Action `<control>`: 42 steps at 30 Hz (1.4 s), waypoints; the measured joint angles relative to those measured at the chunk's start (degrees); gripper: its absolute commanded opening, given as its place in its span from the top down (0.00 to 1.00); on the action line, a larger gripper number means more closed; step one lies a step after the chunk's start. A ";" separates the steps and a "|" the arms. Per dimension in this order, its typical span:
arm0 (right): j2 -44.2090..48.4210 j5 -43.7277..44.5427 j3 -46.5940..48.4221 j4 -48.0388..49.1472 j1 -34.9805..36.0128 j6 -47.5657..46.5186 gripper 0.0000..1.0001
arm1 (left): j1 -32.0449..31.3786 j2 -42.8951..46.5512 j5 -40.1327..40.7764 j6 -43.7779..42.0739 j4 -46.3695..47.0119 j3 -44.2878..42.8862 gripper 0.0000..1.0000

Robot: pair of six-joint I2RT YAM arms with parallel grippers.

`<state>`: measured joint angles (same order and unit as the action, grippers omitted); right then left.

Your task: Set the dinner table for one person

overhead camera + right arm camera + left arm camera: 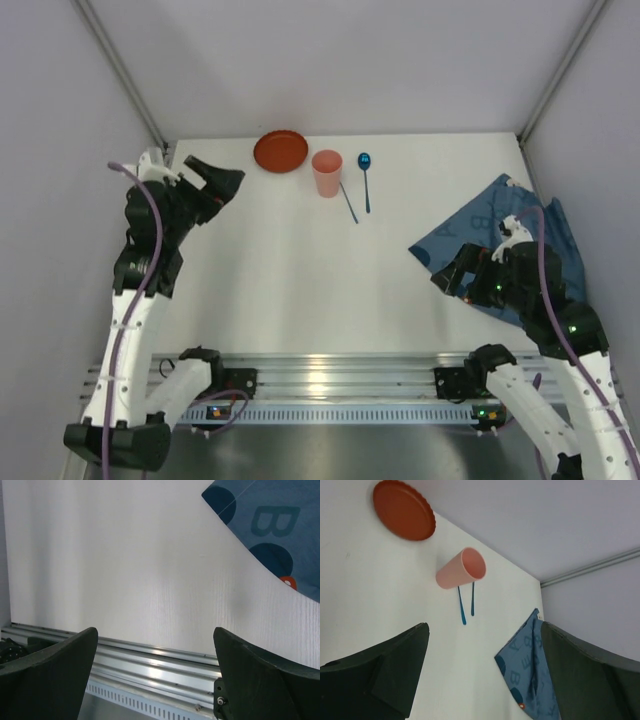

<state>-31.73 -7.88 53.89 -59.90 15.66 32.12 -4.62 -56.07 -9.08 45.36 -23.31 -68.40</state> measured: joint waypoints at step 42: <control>-78.05 14.51 20.94 18.47 -4.24 -8.68 0.87 | -18.03 11.63 13.51 1.57 -41.86 5.88 0.10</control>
<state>-109.78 6.63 74.83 -41.43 11.42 23.44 -22.65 -44.45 4.43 46.94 -65.17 -62.52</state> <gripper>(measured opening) 0.381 0.906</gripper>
